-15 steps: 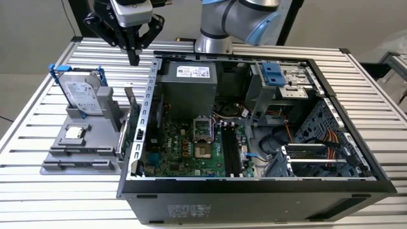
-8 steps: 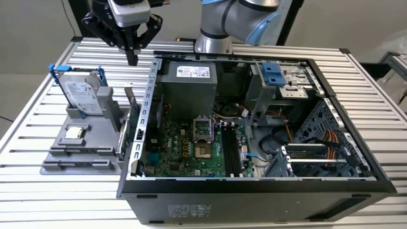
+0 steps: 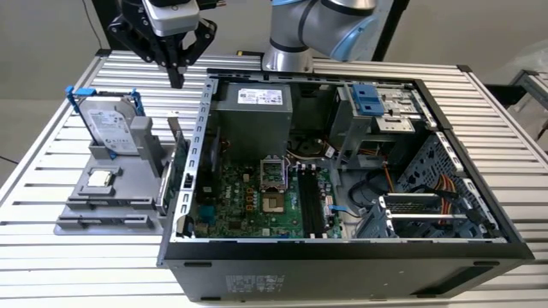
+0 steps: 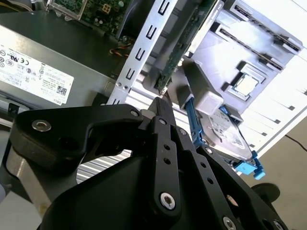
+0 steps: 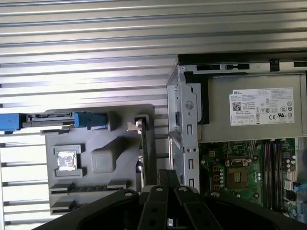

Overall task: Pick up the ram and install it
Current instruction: 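Reach for the ram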

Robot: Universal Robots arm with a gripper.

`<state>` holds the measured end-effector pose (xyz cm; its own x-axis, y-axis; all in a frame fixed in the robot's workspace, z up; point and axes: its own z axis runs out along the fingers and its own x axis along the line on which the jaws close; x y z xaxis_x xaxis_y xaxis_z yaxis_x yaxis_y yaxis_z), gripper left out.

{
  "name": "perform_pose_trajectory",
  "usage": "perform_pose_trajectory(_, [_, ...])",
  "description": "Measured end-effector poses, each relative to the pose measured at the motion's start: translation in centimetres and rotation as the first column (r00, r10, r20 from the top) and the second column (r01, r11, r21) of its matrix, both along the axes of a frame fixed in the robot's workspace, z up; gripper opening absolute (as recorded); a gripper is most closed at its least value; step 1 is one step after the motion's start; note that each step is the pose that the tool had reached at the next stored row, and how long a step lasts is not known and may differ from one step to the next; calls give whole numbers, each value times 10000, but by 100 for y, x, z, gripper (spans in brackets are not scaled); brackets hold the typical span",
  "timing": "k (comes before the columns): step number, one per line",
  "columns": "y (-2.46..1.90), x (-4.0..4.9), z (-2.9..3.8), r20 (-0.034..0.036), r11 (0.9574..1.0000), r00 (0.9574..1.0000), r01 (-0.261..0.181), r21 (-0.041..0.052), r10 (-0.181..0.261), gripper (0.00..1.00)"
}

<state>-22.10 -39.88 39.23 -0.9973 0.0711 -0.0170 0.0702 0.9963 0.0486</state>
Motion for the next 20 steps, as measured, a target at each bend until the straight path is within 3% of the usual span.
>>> perform_pose_trajectory(20, [0, -70, 0, 0, 10000, 10000, 0, 0, 0, 0])
